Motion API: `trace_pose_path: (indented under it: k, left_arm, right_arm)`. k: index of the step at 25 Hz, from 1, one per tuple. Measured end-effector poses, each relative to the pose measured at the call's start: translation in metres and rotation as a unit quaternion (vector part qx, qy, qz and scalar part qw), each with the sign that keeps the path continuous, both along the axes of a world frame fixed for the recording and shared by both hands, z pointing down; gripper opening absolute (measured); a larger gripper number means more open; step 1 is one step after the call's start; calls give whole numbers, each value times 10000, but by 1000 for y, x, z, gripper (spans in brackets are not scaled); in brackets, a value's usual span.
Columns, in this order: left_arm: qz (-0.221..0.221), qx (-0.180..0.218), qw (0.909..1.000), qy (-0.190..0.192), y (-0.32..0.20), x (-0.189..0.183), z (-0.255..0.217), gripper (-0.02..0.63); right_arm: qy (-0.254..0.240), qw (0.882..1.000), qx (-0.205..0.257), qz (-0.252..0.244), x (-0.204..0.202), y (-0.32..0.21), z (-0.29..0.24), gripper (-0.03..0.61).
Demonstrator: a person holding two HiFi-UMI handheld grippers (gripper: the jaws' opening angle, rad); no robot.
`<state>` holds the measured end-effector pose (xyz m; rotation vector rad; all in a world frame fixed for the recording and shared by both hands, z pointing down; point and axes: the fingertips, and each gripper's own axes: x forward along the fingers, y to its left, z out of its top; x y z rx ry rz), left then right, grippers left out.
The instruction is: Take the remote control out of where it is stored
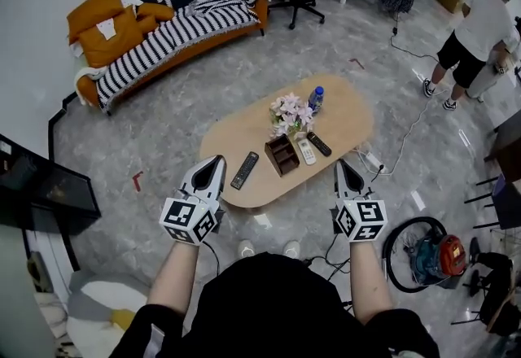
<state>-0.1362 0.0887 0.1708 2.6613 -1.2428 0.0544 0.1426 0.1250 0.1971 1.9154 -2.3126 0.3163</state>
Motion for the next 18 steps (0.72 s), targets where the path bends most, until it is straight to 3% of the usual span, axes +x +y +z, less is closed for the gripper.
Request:
trace_pose_path:
  k: [4,18]
  left_arm:
    - [-33,-81,9998,161,-3,7,-1,6]
    - [135,-179,9997,26,-2,27,11,6]
  right_arm:
    - [44,10000,-30,-80,4,-2,4,6]
    - [-7,9999,-131,26,25,2,10,6]
